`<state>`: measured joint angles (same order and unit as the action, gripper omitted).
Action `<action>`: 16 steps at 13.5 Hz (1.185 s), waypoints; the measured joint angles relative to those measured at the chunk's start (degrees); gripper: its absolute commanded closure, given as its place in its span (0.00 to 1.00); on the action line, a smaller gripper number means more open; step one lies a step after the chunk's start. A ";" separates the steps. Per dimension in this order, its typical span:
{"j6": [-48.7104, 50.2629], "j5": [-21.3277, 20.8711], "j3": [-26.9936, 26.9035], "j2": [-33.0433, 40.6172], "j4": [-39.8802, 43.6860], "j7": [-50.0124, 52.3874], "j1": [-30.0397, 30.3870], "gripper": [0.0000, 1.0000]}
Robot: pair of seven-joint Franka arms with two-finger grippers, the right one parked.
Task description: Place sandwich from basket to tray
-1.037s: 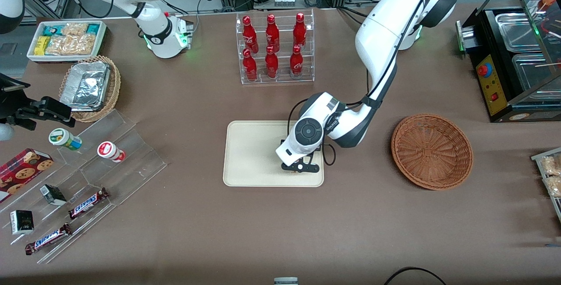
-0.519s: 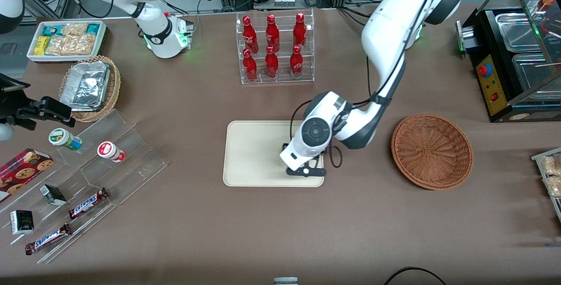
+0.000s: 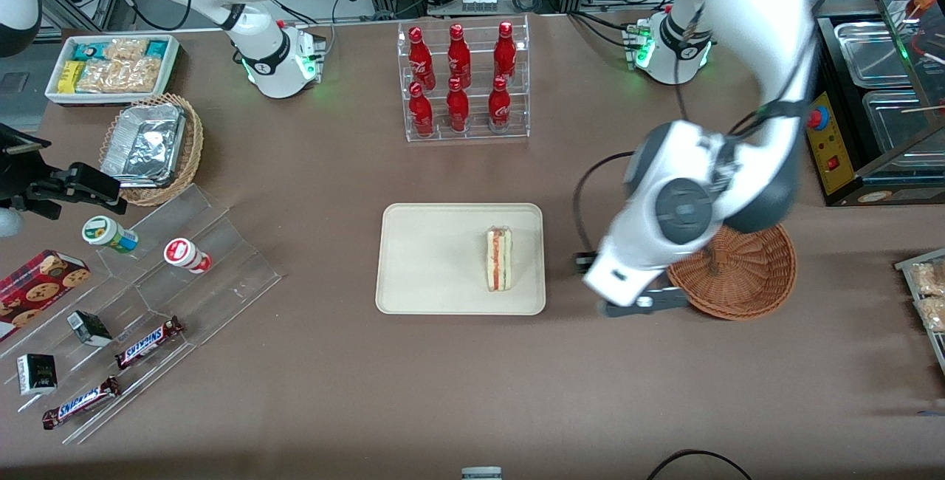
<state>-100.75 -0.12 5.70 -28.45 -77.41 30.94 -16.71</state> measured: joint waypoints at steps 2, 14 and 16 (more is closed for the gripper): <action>0.47 -0.02 -0.08 5.73 -4.69 -1.36 3.92 0.00; 7.44 -0.22 -1.67 32.00 -23.06 -11.47 11.21 0.00; 10.75 -0.22 -2.38 33.15 -21.41 -15.94 11.87 0.00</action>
<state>-89.99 -0.34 3.33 4.70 -98.81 15.00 -4.83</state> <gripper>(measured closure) 0.000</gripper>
